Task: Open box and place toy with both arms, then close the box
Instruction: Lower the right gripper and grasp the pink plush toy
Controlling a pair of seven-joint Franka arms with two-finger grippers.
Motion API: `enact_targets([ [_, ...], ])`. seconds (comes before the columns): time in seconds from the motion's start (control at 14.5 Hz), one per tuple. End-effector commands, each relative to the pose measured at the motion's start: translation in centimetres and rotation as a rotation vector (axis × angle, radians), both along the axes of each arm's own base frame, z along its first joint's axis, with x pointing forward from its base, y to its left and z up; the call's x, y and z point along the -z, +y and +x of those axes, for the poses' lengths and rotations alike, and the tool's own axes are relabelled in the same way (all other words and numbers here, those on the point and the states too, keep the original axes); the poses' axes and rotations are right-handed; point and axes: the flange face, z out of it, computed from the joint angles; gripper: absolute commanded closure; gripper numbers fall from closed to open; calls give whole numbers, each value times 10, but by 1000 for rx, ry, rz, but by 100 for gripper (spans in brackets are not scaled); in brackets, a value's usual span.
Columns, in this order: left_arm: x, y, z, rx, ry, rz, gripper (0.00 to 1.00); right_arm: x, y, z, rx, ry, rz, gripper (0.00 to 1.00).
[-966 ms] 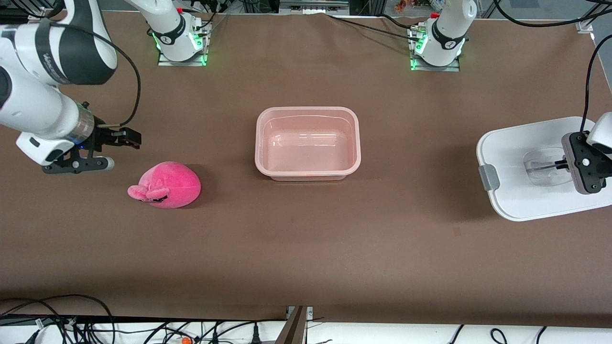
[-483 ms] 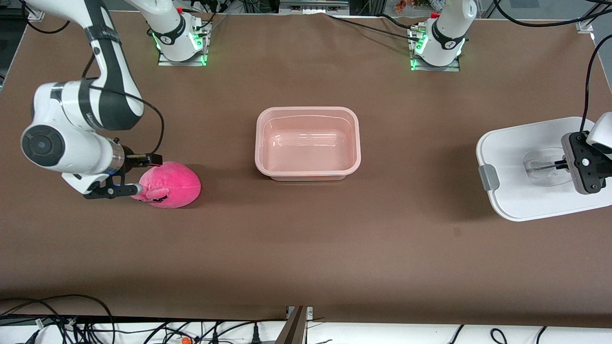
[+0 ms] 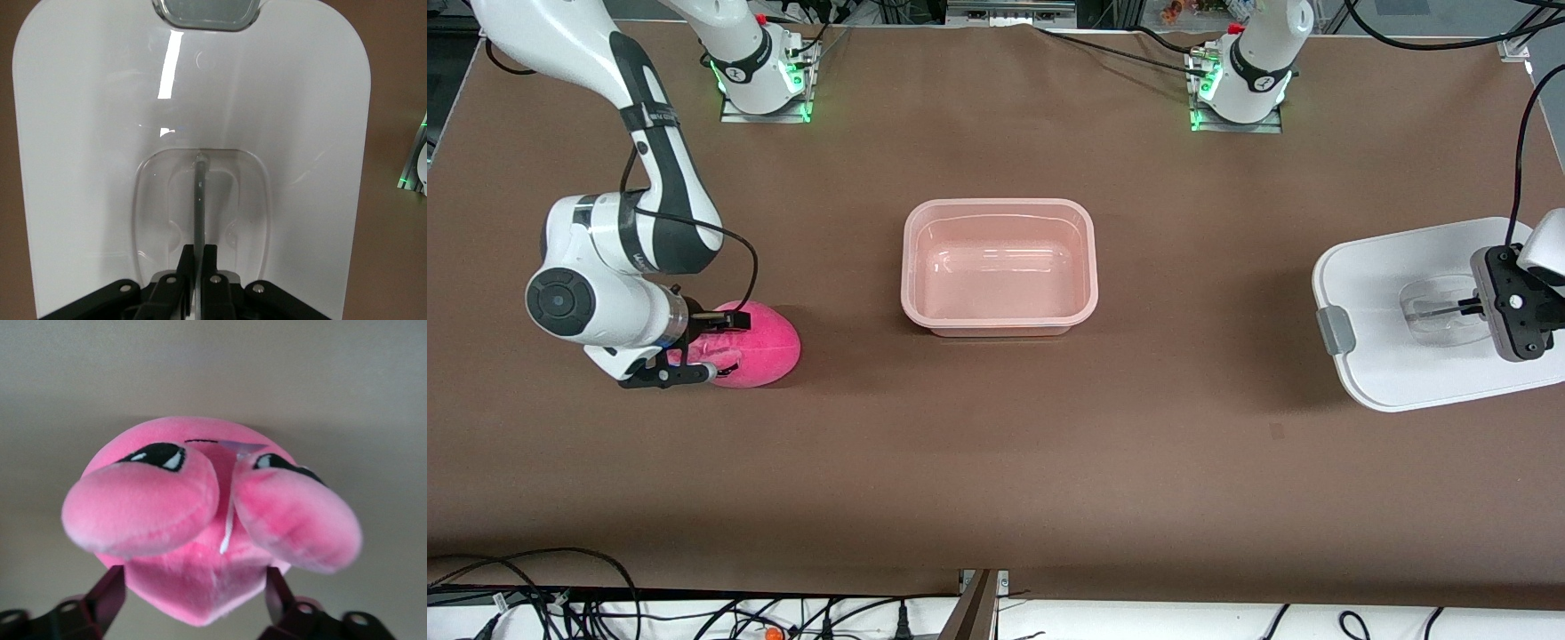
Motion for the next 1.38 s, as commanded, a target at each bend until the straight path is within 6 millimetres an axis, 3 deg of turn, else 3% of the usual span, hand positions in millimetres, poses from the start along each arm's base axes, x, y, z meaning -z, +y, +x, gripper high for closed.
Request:
enact_targets([
  [0.0, -7, -1, 1, 14, -1, 11, 100, 3, -4, 0, 12, -3, 20, 50],
  [0.14, -7, -3, 1, 17, -1, 11, 100, 2, -6, 0, 11, 0, 20, 88],
  [0.21, -7, -8, 2, 28, 0, 15, 100, 0, -5, 1, 7, 1, 20, 100],
  [0.55, -7, -10, 2, 30, 0, 15, 100, -22, -2, 9, -99, -38, 39, 100],
  [0.76, -8, -10, 1, 29, 0, 15, 100, -51, 15, 14, -249, -22, 64, 100],
  [1.03, -7, -10, 2, 30, 0, 15, 100, -98, 71, 9, -398, 19, 73, 100],
  [1.31, -7, -10, 2, 30, 0, 15, 100, -151, 162, -15, -765, 50, 56, 100],
])
